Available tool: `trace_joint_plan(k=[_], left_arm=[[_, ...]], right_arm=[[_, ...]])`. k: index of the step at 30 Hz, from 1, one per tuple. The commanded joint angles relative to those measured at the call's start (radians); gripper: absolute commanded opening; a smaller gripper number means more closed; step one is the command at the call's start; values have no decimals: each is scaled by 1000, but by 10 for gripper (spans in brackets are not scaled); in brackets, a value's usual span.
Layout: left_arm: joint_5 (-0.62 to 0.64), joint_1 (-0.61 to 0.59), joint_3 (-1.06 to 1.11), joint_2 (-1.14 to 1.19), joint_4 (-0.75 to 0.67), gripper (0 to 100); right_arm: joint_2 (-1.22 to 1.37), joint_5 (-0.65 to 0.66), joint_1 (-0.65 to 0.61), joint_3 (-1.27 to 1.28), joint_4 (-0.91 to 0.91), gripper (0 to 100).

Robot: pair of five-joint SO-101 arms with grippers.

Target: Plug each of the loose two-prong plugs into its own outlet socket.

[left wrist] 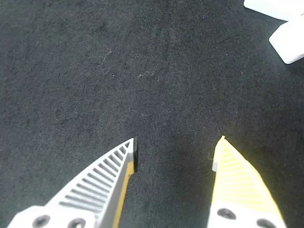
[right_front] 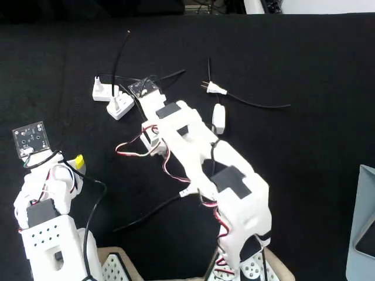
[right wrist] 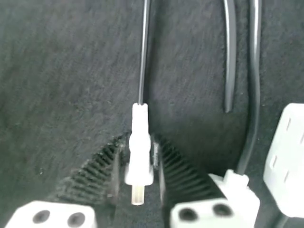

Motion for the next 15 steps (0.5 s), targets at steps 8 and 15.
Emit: trace_joint_plan(k=[8, 15], left_arm=[[-5, -8, -4, -12, -18, 267], [3, 1, -15, -12, -20, 271]], right_arm=[[-208, 8, 8, -68, 176, 11], [-499, 8, 8, 15, 290, 11]])
